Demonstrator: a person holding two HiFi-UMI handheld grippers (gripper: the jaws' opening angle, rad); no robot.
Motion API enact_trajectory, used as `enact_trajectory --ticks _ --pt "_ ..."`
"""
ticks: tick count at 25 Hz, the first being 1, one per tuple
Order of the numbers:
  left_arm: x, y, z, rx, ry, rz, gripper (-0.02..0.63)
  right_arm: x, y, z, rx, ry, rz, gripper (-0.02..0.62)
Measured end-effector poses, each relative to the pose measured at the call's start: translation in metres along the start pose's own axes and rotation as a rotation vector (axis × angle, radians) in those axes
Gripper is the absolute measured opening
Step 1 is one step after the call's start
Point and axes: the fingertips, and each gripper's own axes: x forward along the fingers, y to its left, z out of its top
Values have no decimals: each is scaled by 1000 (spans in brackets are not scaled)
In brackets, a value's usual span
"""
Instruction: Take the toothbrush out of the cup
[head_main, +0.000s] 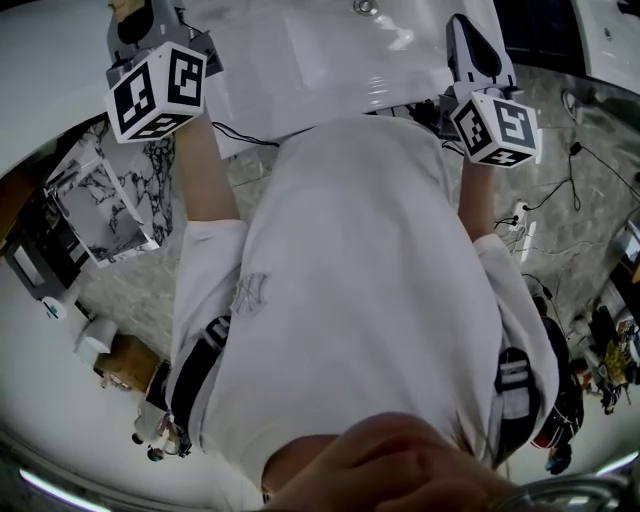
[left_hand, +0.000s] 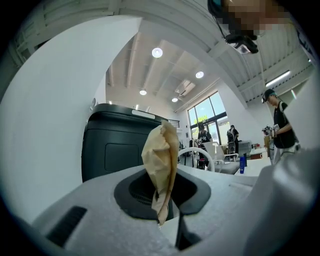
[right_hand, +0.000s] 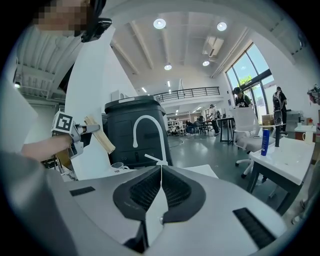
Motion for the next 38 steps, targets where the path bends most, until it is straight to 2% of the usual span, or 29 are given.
enact_trajectory --ticks 9,16,26,38 --pt "-40 -14 44 -12 -49 -46 49 -6 7 8 0 -1 4 14" --pt "-73 -22 54 -25 -44 -46 49 -9 15 21 3 -31 40 15" --pt "-112 -41 40 -58 20 -65 49 -12 26 28 2 -32 73 15" --pt "-145 -65 9 -82 112 -124 49 -27 26 33 -5 -21 58 15"
